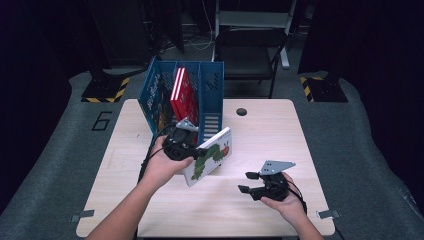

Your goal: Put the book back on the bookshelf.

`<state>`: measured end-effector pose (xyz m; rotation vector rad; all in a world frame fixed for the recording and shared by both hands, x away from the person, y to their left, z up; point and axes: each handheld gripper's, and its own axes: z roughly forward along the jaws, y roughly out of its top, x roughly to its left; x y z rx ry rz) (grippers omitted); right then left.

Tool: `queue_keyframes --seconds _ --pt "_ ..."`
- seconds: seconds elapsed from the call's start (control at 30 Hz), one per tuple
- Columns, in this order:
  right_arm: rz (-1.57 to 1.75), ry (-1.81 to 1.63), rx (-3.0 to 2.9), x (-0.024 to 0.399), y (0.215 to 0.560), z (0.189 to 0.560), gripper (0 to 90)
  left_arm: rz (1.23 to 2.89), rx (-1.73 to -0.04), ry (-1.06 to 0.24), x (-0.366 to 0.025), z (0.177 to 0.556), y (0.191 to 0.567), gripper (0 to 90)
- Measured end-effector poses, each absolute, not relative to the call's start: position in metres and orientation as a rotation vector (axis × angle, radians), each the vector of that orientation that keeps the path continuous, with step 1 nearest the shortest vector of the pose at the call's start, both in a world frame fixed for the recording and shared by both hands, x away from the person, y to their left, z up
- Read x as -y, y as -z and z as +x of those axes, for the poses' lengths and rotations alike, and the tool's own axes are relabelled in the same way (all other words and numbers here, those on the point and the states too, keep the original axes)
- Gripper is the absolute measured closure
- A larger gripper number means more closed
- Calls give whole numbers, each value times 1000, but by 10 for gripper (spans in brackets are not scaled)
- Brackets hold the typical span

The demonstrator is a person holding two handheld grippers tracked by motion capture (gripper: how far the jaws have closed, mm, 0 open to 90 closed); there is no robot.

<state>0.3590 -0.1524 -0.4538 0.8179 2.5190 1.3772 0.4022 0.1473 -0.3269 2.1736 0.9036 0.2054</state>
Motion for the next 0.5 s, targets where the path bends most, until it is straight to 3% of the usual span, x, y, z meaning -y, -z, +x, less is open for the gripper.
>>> queue_keyframes --seconds 0.5 --pt "839 -1390 -2509 156 456 360 412 2128 -999 -268 -143 431 309 768"
